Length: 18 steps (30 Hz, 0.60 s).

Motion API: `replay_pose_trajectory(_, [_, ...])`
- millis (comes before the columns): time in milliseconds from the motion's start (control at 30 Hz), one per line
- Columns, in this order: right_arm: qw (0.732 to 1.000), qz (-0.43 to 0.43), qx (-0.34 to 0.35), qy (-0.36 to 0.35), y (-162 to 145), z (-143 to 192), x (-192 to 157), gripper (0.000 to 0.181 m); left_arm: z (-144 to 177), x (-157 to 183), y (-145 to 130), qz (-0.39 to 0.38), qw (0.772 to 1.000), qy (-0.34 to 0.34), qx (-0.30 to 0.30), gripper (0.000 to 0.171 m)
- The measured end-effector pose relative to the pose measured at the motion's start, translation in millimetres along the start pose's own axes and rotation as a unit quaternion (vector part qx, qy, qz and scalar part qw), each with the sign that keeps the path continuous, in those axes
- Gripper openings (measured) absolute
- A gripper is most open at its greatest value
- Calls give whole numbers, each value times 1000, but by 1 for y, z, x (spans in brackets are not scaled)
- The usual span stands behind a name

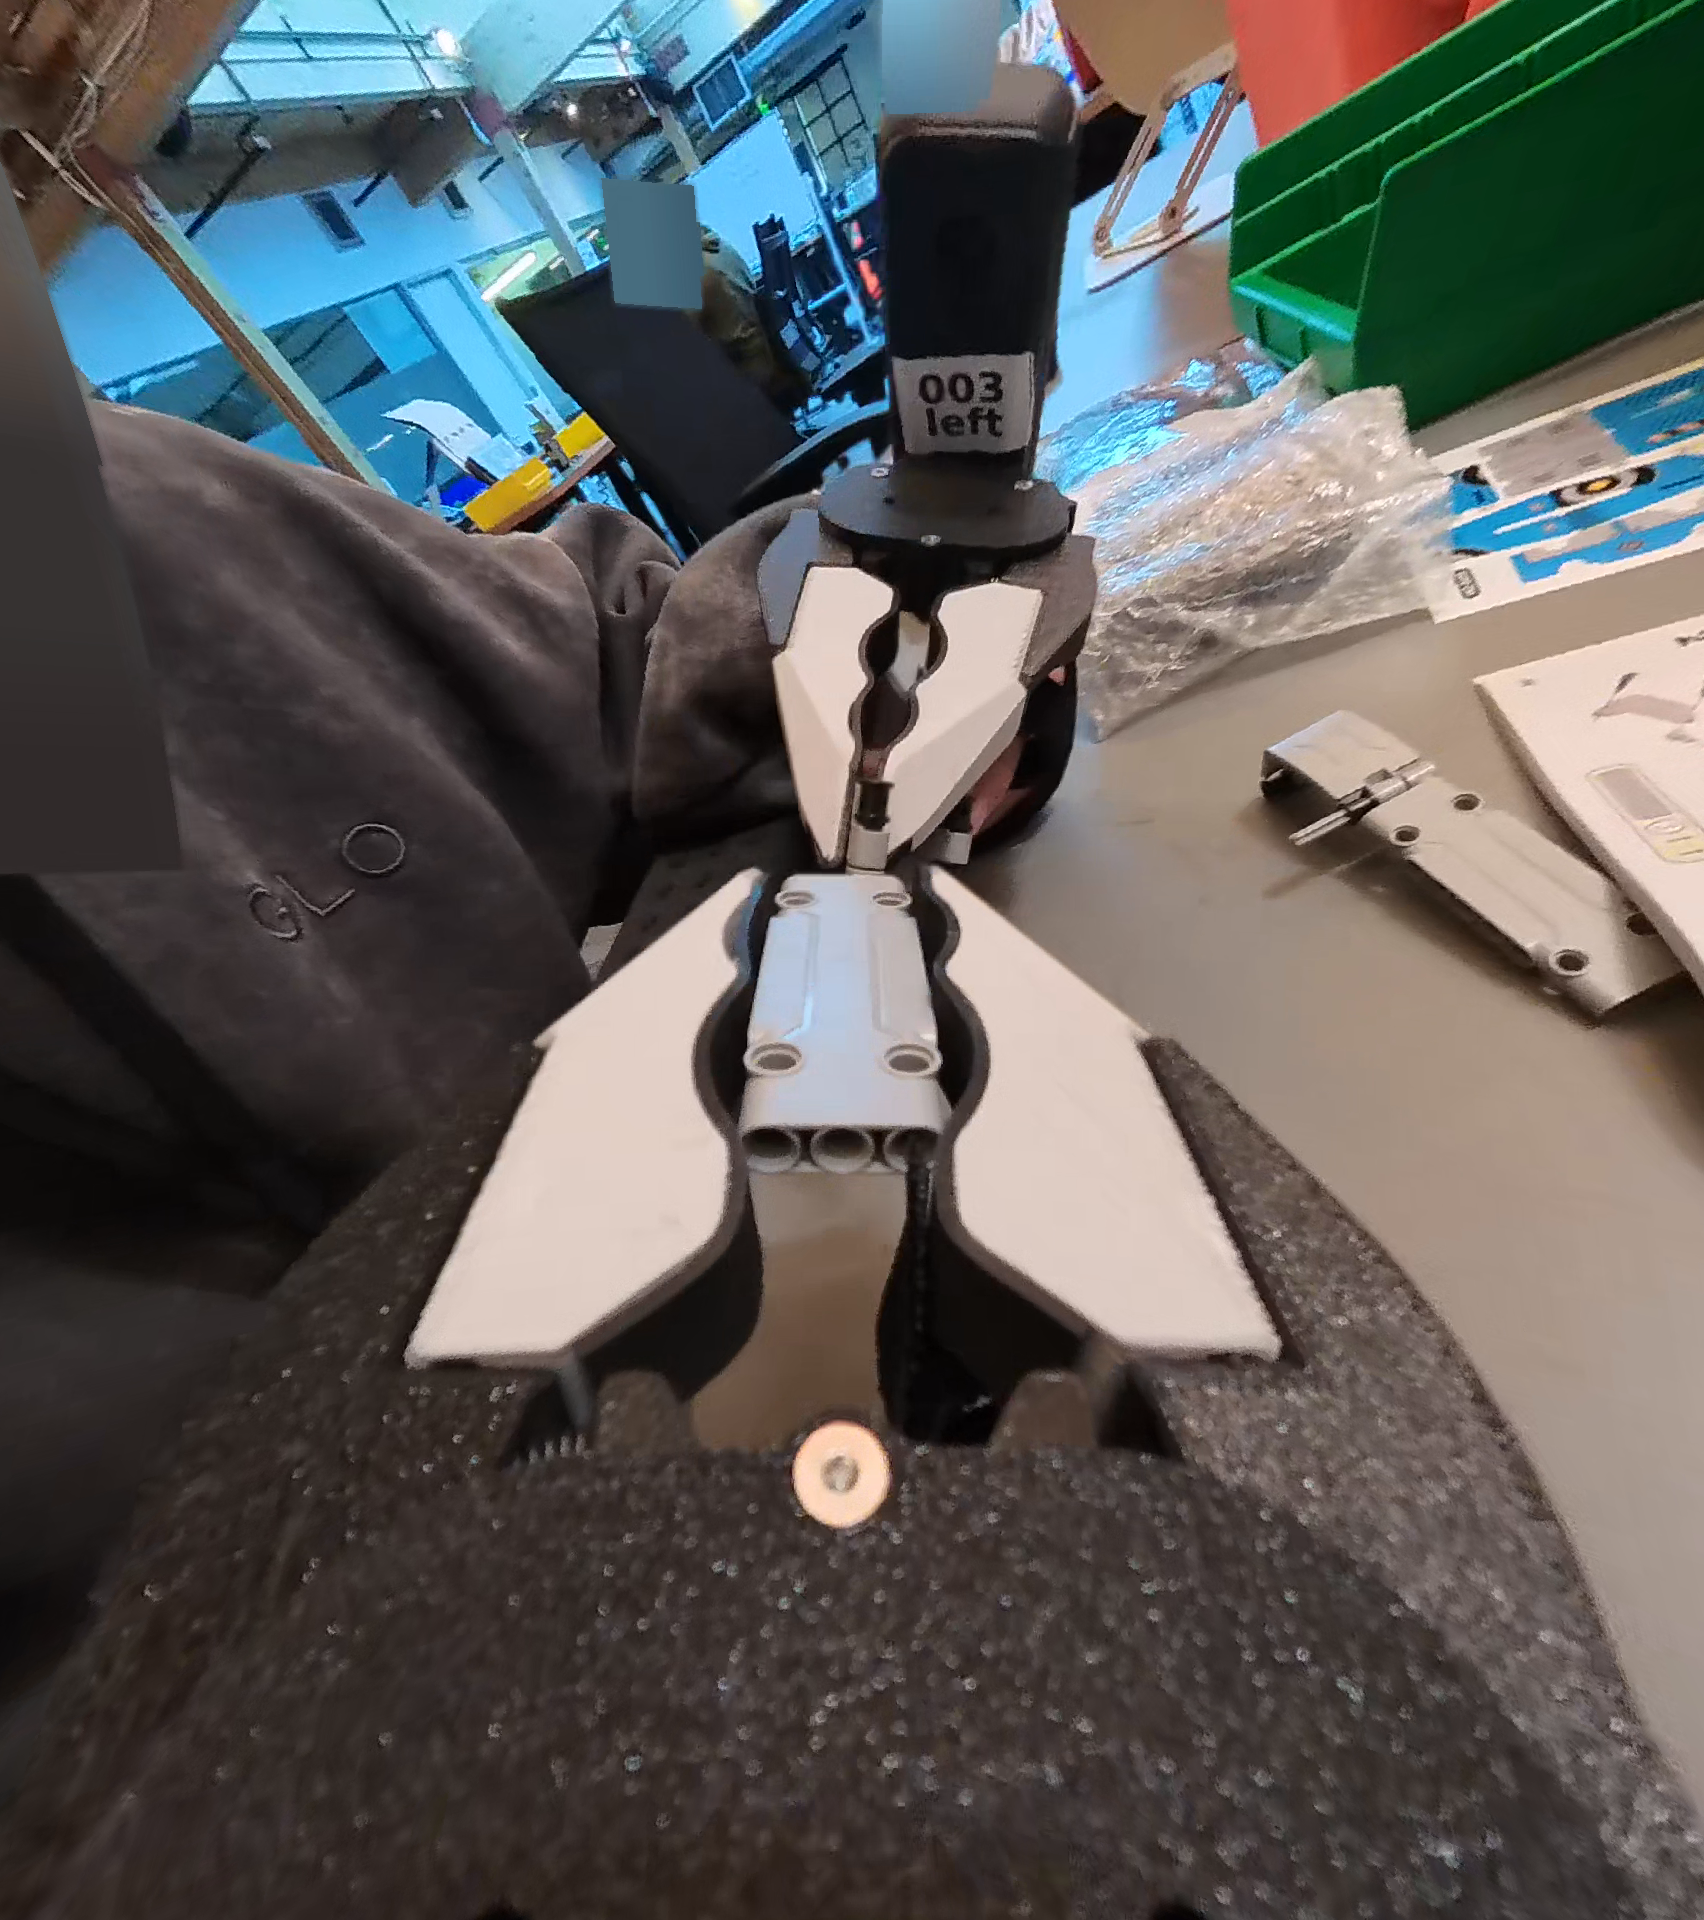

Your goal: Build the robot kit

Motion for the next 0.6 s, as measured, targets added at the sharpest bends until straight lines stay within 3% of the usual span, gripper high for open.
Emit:
replay_pose_trajectory(233, [998,-45,28,19,3,0,4,25,-1,-4,1,13,1000,4,12,2])
replay_pose_trajectory(300, [998,-51,30,24,3,-3,4,26,-5,-6,-1,31,1000,-1,4,20])
replay_pose_trajectory(333, [998,-48,21,25,1,-8,3,26,-8,-7,-3,36,999,-3,-7,20])
replay_pose_trajectory(467, [999,-32,14,11,0,-12,3,26,-8,-3,-4,13,1000,-1,-13,6])
replay_pose_trajectory(600, [999,-29,31,-9,6,0,9,26,-8,-5,-7,-3,999,21,-34,6])
Point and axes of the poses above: each gripper's, where its closed fingertips meet, z back along the fingers, y out of its top, x = y × z across the jaws, the point moved 5 cm from there along z, back along the fingers, and after that the axes turned 5 degrees about -y, right-handed, at the moved point
